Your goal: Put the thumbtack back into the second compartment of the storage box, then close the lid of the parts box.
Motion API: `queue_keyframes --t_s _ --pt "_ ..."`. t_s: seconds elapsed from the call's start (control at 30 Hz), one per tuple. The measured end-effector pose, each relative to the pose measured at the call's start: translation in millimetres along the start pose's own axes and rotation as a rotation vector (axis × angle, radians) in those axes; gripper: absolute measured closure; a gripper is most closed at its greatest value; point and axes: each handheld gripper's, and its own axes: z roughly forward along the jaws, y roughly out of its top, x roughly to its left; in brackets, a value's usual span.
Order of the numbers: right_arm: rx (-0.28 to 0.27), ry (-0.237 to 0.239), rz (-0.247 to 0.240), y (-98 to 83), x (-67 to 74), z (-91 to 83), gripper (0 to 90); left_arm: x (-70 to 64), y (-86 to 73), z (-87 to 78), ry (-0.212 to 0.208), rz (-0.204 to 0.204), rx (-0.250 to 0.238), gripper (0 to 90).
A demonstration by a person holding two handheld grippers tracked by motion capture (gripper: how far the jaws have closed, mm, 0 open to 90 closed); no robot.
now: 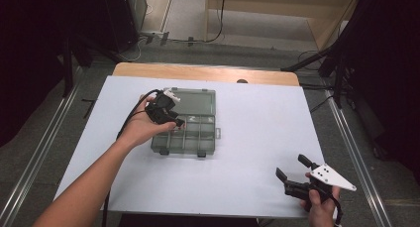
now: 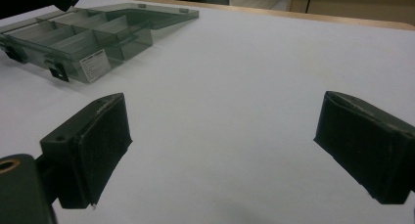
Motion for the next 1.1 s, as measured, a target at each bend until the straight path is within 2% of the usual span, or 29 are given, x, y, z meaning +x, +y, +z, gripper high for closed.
queue_keyframes --t_s 0.1,0.17,0.2,0.3,0.33,0.4,0.43,0.5,0.57,0.63,0.7,0.87,0.93,1.1 --pt "0.001 0.000 -0.006 -0.1 -0.1 0.2 6.1 0.5 -0.6 -1.8 -0.025 -0.020 -0.023 43.9" --pt "0.002 -0.001 -0.005 -0.1 -0.1 0.2 6.1 1.2 -1.7 -1.5 -0.018 -0.024 -0.022 33.3" --pt "0.003 -0.002 -0.002 0.0 0.1 0.0 6.1 1.8 -2.5 -0.6 -0.028 -0.038 -0.019 28.2" --pt "0.005 -0.006 -0.005 0.5 0.6 0.0 5.9 3.3 -4.8 -0.2 -0.035 -0.038 -0.014 12.3" --pt "0.007 -0.004 -0.001 0.5 1.2 0.0 5.9 3.5 -5.9 -0.6 -0.042 -0.041 -0.020 10.1" --pt "0.009 -0.004 -0.004 0.6 1.7 0.5 5.8 4.5 -7.9 -2.1 -0.049 -0.046 -0.028 0.0" --pt "0.009 -0.004 -0.005 0.6 2.0 0.8 5.8 4.9 -9.7 -2.9 -0.060 -0.043 -0.037 0.0" --pt "0.013 -0.006 0.002 0.8 2.7 1.1 5.8 5.6 -11.9 -3.5 -0.028 -0.047 -0.041 0.0" --pt "0.010 -0.003 0.002 1.3 3.4 1.4 5.8 8.5 -14.3 -4.4 -0.032 -0.052 -0.040 0.0" --pt "0.009 -0.002 0.001 1.4 3.6 2.1 5.7 10.6 -16.3 -5.7 -0.015 -0.074 -0.060 0.0" --pt "0.012 -0.005 0.003 1.1 3.5 2.3 5.8 13.9 -18.3 -7.7 -0.029 -0.077 -0.070 0.0" --pt "0.010 -0.008 0.007 3.3 3.5 1.5 5.7 19.4 -21.4 -9.4 -0.030 -0.098 -0.104 0.0" --pt "0.011 -0.007 0.013 4.2 4.2 2.2 5.7 21.5 -21.9 -10.5 -0.039 -0.106 -0.108 0.0" --pt "0.014 -0.002 0.015 6.8 7.4 6.2 5.7 22.5 -23.2 -11.3 -0.032 -0.109 -0.117 0.0"
